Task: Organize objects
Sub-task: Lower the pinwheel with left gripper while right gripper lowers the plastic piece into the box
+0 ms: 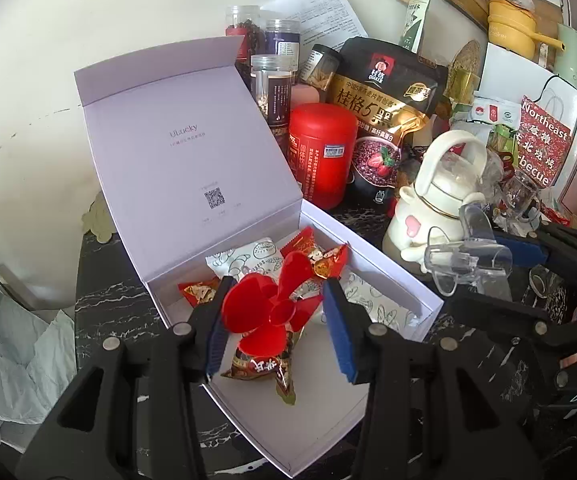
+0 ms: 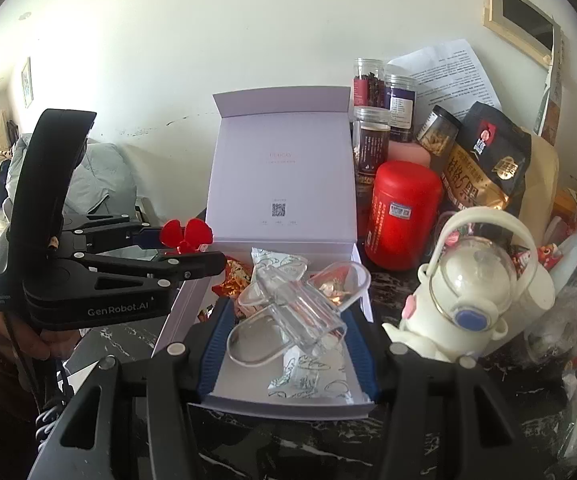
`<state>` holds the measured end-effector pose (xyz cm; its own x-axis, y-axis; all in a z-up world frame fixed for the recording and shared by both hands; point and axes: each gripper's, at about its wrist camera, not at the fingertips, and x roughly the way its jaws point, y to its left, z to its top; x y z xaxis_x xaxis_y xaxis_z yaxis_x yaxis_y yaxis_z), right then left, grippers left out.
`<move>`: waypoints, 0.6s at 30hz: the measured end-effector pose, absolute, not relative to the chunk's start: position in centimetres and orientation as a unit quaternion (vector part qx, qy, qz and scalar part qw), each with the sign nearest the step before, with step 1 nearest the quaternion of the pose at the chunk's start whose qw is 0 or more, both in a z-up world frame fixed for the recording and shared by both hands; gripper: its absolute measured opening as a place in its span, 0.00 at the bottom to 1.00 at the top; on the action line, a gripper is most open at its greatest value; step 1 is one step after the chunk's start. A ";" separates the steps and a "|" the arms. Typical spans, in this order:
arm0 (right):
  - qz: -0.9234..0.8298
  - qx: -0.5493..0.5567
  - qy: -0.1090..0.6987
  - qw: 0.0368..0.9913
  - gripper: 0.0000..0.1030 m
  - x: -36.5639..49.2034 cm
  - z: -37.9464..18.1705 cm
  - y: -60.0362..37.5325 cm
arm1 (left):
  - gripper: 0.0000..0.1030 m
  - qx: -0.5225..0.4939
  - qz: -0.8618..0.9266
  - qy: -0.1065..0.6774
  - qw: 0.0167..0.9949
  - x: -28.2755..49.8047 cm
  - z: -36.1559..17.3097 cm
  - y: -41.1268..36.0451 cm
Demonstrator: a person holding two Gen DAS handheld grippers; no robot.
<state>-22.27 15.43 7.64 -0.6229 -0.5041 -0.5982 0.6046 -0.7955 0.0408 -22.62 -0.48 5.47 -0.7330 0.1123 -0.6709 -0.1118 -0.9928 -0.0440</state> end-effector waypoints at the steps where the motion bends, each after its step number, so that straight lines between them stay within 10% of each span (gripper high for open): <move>1: -0.898 0.302 0.082 0.309 0.54 -22.6 7.9 15.4 | 0.41 -0.358 0.932 -0.001 0.060 -22.9 5.6 -0.6; 18: -0.897 0.295 0.073 0.323 0.54 -29.2 8.2 13.0 | 0.41 -0.350 0.936 -0.008 0.039 -28.7 5.8 -2.4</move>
<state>-29.16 13.05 8.16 -0.6180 -0.5356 -0.5755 0.6213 -0.7813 0.0599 -28.68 -2.41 5.81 -0.7516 0.0778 -0.6550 -0.0671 -0.9969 -0.0414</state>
